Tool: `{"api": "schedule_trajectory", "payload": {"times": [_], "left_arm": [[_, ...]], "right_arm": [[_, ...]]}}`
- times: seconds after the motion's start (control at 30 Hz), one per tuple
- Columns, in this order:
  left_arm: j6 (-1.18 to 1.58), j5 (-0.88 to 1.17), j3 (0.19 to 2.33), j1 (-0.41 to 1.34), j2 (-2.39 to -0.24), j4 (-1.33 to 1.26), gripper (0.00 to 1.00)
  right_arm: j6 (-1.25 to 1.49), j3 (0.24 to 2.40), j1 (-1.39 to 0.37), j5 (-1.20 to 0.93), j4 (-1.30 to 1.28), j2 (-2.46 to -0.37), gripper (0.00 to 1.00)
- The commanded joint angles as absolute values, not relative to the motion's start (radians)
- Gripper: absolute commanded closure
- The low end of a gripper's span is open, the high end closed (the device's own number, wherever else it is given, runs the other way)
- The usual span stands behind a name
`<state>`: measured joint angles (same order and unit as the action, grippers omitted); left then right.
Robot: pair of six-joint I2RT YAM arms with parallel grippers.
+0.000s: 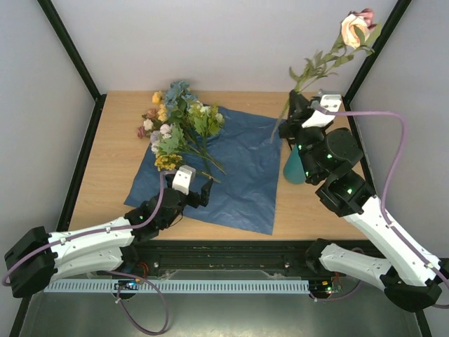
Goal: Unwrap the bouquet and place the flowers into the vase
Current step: Insert the fake flower into the vase.
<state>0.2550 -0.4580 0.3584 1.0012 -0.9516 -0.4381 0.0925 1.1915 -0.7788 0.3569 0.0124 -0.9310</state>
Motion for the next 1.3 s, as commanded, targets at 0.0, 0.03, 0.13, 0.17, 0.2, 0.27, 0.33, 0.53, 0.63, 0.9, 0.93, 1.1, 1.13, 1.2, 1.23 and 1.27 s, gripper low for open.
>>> {"api": "schedule_trajectory", "payload": {"times": [0.0,0.03,0.13,0.17,0.2,0.27,0.33,0.53,0.63,0.9,0.93,1.1,1.13,1.2,1.23,1.27], "left_arm": [[0.266,-0.579,0.376,1.006,-0.953,-0.431,0.01],[0.269,-0.591,0.374,1.006,-0.953,-0.429,0.01],[0.278,-0.621,0.375,1.006,-0.954,-0.424,0.01],[0.283,-0.636,0.376,1.005,-0.957,-0.421,0.01],[0.288,-0.652,0.380,1.006,-0.960,-0.412,0.01],[0.297,-0.670,0.391,1.006,-0.968,-0.391,0.01],[0.300,-0.676,0.394,1.005,-0.973,-0.388,0.01],[0.311,-0.689,0.401,1.006,-0.980,-0.379,0.01],[0.313,-0.689,0.399,1.006,-0.972,-0.380,0.01],[0.313,-0.693,0.398,1.006,-0.966,-0.376,0.01],[0.313,-0.692,0.399,1.006,-0.966,-0.376,0.01],[0.314,-0.688,0.398,1.006,-0.976,-0.383,0.01],[0.314,-0.685,0.399,1.006,-0.980,-0.385,0.01],[0.316,-0.681,0.402,1.006,-0.988,-0.385,0.01],[0.316,-0.681,0.404,1.006,-0.991,-0.384,0.01],[0.317,-0.683,0.405,1.005,-0.992,-0.380,0.01]], "right_arm": [[-0.074,1.253,-0.784,0.664,-0.030,-0.957,0.99],[-0.102,1.258,-0.784,0.694,-0.014,-0.960,0.99],[-0.158,1.291,-0.782,0.735,-0.003,-0.984,0.99],[-0.171,1.307,-0.780,0.748,-0.007,-0.997,0.99],[-0.193,1.319,-0.780,0.764,-0.011,-1.012,0.99],[-0.215,1.346,-0.779,0.801,-0.027,-1.041,0.99],[-0.219,1.360,-0.774,0.827,-0.042,-1.061,0.99],[-0.188,1.320,-0.710,0.752,-0.036,-1.061,0.99],[-0.156,1.270,-0.670,0.654,-0.003,-1.038,0.99],[-0.061,1.216,-0.544,0.579,-0.023,-1.057,0.99],[-0.038,1.213,-0.526,0.566,-0.036,-1.061,0.99],[0.064,1.129,-0.437,0.514,-0.040,-1.075,0.99],[0.089,1.114,-0.422,0.498,-0.048,-1.085,0.99],[0.131,1.095,-0.407,0.494,-0.071,-1.111,0.99],[0.146,1.087,-0.404,0.501,-0.078,-1.127,0.99],[0.158,1.077,-0.401,0.509,-0.080,-1.137,0.99]]}}
